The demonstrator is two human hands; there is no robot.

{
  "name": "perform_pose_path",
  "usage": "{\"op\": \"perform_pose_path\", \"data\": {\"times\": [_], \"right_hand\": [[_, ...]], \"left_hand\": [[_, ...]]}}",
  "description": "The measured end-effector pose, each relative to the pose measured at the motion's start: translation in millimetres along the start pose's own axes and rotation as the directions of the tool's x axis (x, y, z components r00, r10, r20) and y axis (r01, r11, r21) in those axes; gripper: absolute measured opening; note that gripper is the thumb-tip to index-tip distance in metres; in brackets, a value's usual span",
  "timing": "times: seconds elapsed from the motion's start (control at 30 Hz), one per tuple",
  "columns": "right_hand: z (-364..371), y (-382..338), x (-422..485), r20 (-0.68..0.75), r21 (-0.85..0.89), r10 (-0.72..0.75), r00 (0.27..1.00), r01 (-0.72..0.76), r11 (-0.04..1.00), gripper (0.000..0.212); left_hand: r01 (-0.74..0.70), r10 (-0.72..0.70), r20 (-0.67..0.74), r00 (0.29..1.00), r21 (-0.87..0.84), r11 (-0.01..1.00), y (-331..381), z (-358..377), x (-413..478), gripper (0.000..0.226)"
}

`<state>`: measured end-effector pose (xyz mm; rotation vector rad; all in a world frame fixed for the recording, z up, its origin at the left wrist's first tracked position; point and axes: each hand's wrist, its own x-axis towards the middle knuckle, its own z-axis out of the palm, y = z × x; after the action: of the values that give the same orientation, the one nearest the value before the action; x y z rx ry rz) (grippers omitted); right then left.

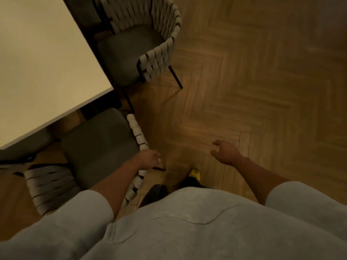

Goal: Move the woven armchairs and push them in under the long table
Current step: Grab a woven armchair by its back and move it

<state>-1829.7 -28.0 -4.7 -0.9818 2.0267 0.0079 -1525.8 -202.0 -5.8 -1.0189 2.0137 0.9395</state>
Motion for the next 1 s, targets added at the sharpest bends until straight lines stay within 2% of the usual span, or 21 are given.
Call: {"op": "perform_pose_path", "data": {"times": [0.43,0.73,0.87,1.0], "right_hand": [[-128.7,-4.5,117.2,-0.036,-0.018,-0.074,0.997,0.073,0.997,0.058],[-254.2,-18.6,210.8,-0.067,-0.06,-0.009,0.998,0.005,0.998,0.055],[-298.9,-38.0,256.5,-0.109,-0.017,-0.004,0.994,0.003,1.0,0.054],[-337.5,-62.4,301.7,-0.112,0.022,-0.037,0.993,0.039,0.999,0.055]], "left_hand": [[0.031,-0.038,-0.041,0.998,-0.171,0.985,71.6,-111.5,114.6,0.051],[0.039,-0.057,-0.045,0.997,-0.315,0.948,102.7,-230.3,207.6,0.051],[0.021,-0.039,-0.051,0.998,-0.314,0.949,118.4,-283.2,238.9,0.043],[0.046,-0.086,-0.071,0.994,-0.444,0.895,130.2,-329.5,260.3,0.044]]}}
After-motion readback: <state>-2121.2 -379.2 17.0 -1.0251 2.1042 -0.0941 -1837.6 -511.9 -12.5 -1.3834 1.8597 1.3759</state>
